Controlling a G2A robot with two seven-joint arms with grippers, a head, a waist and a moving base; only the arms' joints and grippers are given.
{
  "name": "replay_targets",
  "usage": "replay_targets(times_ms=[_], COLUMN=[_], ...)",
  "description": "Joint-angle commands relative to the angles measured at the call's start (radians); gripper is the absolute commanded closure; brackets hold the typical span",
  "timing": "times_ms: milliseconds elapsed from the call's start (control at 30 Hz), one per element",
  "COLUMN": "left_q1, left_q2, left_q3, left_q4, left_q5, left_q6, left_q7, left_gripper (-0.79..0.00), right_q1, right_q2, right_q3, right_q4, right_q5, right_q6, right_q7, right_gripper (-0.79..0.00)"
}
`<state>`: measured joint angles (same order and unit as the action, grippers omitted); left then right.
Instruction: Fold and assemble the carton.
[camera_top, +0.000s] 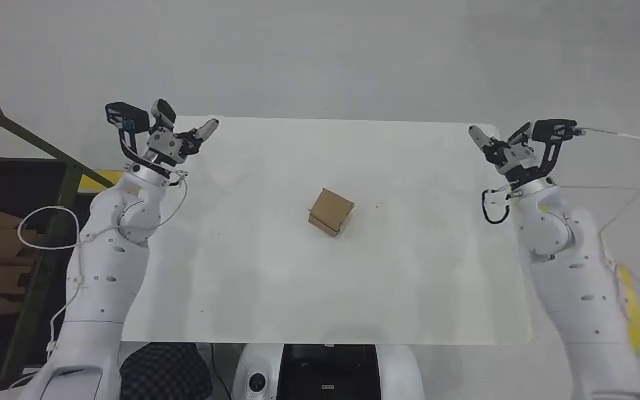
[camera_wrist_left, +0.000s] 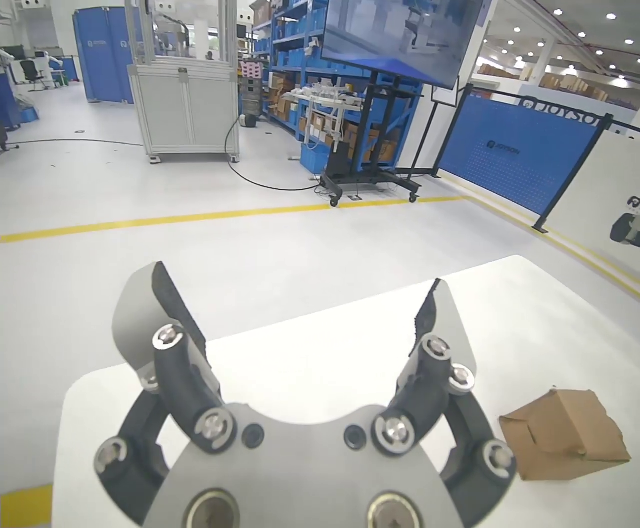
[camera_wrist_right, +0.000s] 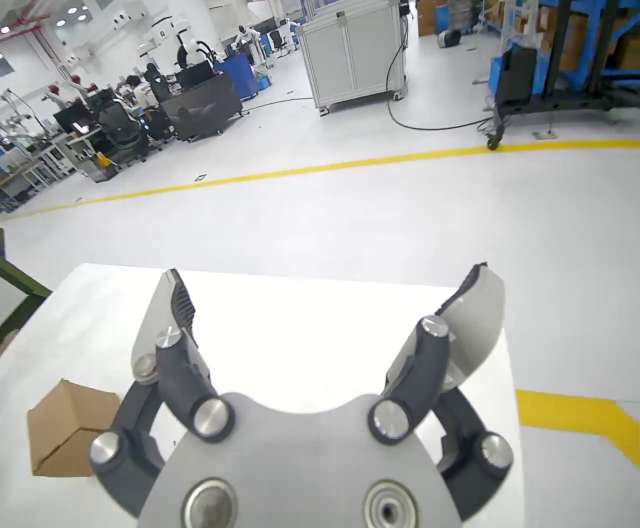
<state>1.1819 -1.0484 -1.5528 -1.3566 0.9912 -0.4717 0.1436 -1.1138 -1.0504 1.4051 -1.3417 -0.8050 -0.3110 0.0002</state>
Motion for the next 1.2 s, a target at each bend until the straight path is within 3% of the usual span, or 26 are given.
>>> replay_targets(times_ms=[0, 267, 1167], left_q1=[0.003, -0.014, -0.014], left_q2=[0.001, 0.004, 0.004], left_q3=[-0.019, -0.041, -0.041], left_q4=[-0.016, -0.041, -0.041], left_q5=[-0.013, 0.001, 0.001], left_q6=[0.006, 0.015, 0.015], left_q7=[0.007, -0.005, -0.005], left_gripper=[-0.785, -0.785, -0.784], right_q1=[-0.001, 0.012, 0.012], right_q2=[-0.001, -0.010, -0.010], right_q3=[0.000, -0.024, -0.024], right_q4=[-0.015, -0.032, -0.032], right_q5=[-0.060, -0.158, -0.158], right_q6=[0.057, 0.165, 0.165], right_q7=[-0.024, -0.021, -0.021], right_gripper=[-0.785, -0.785, -0.785])
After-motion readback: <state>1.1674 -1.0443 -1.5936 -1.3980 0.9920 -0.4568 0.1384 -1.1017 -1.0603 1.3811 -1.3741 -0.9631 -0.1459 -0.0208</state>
